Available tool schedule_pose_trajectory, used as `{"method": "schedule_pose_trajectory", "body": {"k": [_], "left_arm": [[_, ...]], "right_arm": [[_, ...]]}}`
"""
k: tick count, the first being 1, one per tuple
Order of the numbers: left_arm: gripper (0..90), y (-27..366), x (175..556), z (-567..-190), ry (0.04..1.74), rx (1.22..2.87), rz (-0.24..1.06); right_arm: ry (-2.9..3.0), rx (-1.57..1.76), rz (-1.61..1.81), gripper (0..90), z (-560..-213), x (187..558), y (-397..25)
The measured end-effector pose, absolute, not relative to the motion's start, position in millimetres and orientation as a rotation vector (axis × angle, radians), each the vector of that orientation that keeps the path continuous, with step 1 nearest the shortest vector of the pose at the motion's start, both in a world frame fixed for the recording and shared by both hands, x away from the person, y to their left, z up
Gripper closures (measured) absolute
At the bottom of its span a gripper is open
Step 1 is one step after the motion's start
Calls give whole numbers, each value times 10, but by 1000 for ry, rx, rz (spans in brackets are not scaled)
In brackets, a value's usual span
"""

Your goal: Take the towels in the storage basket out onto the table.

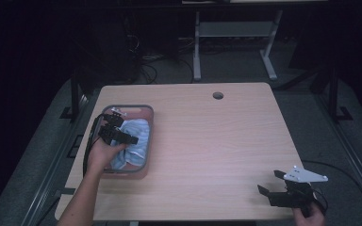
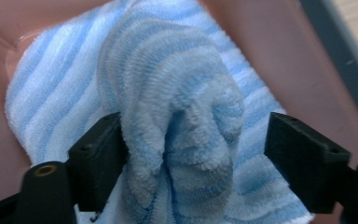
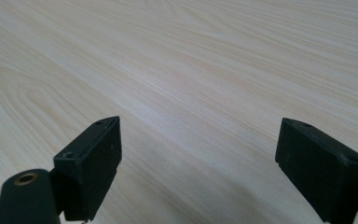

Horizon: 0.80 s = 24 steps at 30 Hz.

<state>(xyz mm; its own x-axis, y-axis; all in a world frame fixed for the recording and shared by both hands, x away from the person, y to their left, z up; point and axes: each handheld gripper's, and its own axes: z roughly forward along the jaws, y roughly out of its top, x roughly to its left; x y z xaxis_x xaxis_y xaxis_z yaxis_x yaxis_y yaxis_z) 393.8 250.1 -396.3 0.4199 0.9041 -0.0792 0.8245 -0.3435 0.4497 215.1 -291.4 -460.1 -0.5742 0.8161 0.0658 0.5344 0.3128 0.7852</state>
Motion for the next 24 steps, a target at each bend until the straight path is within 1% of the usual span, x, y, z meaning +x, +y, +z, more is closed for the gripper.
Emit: {"method": "schedule_pose_trajectory", "body": {"k": [1, 2, 3, 6, 11, 16, 24], "left_arm": [[249, 2501, 3938, -3963, 1471, 2257, 255], [249, 2481, 3954, -3996, 1478, 2296, 271], [281, 2473, 3961, -4016, 1486, 2319, 275], [316, 2459, 3982, -4076, 1506, 2380, 274], [384, 2421, 3999, -4113, 1529, 2404, 269], [439, 2367, 4025, -4132, 1542, 2474, 278], [466, 2325, 4050, -4187, 1556, 2522, 305]], "right_arm": [[2241, 1210, 1138, 137, -4600, 2150, -2915], [2241, 1210, 1138, 137, -4600, 2150, -2915], [2242, 1209, 1138, 138, -4596, 2150, -2918], [2241, 1208, 1144, 137, -4593, 2150, -2912], [2244, 1201, 1145, 138, -4594, 2151, -2909], [2237, 1196, 1150, 137, -4588, 2139, -2905], [2226, 1186, 1152, 137, -4586, 2135, -2915]]}}
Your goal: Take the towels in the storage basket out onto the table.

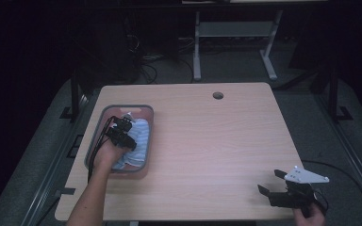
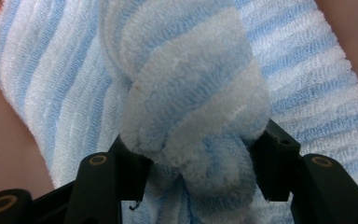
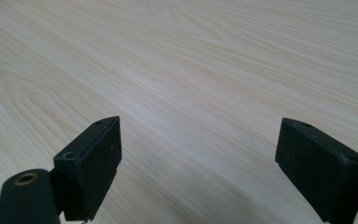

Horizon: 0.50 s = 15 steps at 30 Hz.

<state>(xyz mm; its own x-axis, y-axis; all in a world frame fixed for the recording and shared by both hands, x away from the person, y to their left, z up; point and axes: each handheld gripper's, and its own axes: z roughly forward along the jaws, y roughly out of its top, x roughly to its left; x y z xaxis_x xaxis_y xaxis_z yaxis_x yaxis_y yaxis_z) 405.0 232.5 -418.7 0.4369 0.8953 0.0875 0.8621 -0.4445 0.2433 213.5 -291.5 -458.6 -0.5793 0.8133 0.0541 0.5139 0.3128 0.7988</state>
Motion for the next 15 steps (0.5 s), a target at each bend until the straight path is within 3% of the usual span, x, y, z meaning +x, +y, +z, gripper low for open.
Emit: {"method": "schedule_pose_trajectory", "body": {"k": [15], "left_arm": [[584, 2354, 4048, -4206, 1566, 2522, 308]], "right_arm": [[2222, 1197, 1155, 137, -4579, 2125, -2909]]}}
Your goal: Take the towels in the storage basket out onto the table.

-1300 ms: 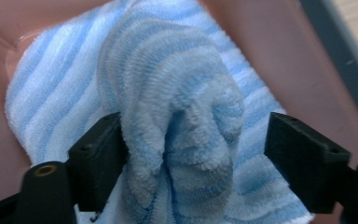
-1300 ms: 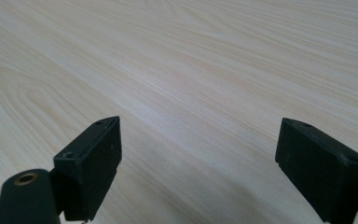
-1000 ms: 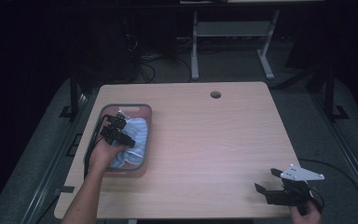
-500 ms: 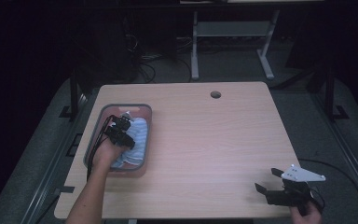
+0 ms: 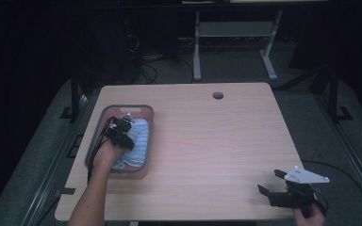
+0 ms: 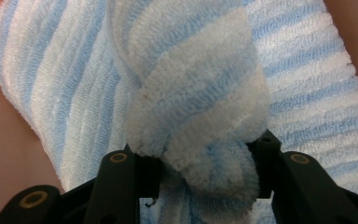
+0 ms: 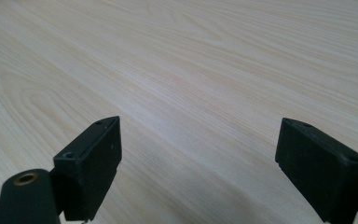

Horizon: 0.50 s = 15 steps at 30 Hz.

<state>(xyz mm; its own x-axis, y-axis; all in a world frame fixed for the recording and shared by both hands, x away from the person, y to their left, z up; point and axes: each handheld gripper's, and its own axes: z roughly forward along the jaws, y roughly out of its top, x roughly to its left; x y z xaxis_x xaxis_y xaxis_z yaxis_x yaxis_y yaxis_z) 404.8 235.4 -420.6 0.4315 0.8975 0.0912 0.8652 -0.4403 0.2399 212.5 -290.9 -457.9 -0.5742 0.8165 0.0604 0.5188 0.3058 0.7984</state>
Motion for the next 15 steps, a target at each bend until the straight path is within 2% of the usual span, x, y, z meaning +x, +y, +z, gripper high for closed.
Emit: {"method": "schedule_pose_trajectory", "body": {"k": [15], "left_arm": [[621, 2455, 4026, -4168, 1547, 2496, 190]], "right_arm": [[2213, 1209, 1168, 138, -4590, 2140, -2906]]}}
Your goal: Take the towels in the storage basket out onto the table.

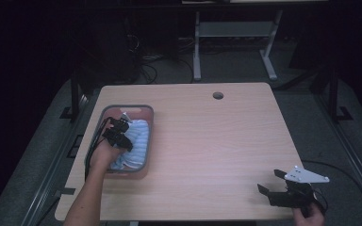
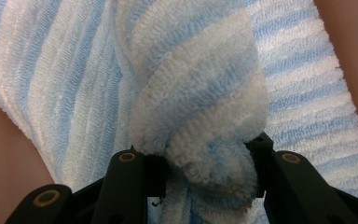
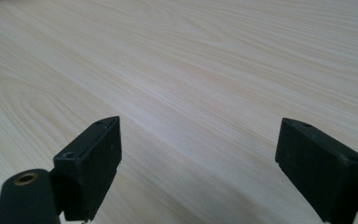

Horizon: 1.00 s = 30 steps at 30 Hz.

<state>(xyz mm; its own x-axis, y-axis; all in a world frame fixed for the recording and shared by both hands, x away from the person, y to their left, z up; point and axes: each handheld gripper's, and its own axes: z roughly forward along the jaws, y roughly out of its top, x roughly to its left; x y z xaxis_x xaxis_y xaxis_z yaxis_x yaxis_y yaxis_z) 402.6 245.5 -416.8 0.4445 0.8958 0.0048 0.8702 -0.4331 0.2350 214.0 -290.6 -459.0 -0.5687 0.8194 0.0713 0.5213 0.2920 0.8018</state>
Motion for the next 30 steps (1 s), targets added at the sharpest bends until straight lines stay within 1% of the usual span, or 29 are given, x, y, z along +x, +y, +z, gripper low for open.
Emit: {"method": "schedule_pose_trajectory", "body": {"k": [4, 6, 7, 9, 18, 27, 30], "left_arm": [[627, 2483, 4014, -4157, 1540, 2478, 161], [629, 2516, 4008, -4144, 1535, 2448, 134], [631, 2573, 3992, -4121, 1540, 2398, 112], [635, 2594, 3988, -4114, 1537, 2390, 102], [639, 2691, 3894, -3945, 1492, 2278, 67], [639, 2767, 3784, -3772, 1440, 2243, 63], [639, 2832, 3741, -3696, 1431, 2182, 56]], "right_arm": [[2213, 1209, 1166, 137, -4590, 2140, -2905], [2207, 1217, 1167, 137, -4592, 2142, -2908], [2201, 1224, 1168, 137, -4590, 2146, -2910], [2190, 1227, 1172, 137, -4585, 2151, -2912], [2180, 1239, 1166, 137, -4586, 2160, -2934], [2184, 1233, 1165, 137, -4578, 2169, -2933], [2188, 1228, 1164, 138, -4574, 2166, -2921]]}}
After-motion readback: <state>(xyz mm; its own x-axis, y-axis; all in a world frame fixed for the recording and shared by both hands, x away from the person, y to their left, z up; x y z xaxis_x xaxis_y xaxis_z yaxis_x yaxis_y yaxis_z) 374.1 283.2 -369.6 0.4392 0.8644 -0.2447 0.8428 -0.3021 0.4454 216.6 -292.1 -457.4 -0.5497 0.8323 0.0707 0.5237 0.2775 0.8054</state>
